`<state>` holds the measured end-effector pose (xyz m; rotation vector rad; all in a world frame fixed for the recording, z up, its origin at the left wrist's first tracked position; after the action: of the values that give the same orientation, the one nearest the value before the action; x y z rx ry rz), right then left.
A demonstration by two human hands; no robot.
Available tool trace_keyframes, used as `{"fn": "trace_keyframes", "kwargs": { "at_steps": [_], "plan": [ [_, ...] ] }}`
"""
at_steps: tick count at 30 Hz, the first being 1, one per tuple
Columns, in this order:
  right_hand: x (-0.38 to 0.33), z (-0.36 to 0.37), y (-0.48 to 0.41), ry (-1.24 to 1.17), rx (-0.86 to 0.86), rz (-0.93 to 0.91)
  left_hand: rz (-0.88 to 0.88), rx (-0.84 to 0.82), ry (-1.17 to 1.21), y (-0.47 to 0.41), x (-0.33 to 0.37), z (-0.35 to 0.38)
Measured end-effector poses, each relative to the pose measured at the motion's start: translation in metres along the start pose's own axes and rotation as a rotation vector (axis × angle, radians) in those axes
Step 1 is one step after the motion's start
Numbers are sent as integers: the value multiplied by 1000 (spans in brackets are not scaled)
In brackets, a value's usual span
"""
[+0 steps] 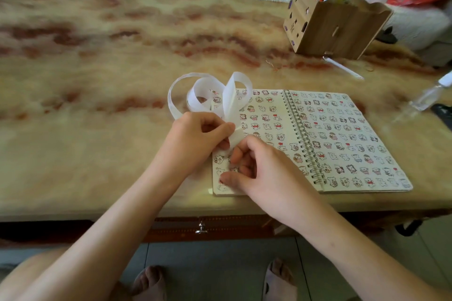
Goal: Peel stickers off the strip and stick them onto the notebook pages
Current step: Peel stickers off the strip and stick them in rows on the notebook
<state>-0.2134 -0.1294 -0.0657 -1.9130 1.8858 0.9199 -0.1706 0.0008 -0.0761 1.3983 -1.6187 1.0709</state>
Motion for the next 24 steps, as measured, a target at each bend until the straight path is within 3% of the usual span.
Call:
{"fn": "trace_keyframes", "kwargs": {
  "at_steps": [15,20,24],
  "plan": [
    [8,-9,-6,-157,-139,37,0,19,4,1,1,-1],
    [10,-40,-18,-390,146,-54,72,144,86,1,9,-11],
    [5,-35,-21,-492,171,-136,110,172,144,0,13,-12]
  ]
}}
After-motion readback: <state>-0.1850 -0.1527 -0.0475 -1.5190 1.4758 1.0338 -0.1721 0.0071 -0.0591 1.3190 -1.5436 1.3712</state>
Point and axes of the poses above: each hand's wrist, its own y-axis away from the middle knuckle, its own z-axis out of the palm, x = y × z, the point moved 5 cm from there along -y, towards the middle knuckle, and after that the axes turned 11 degrees about z, right-handed, at the moved point
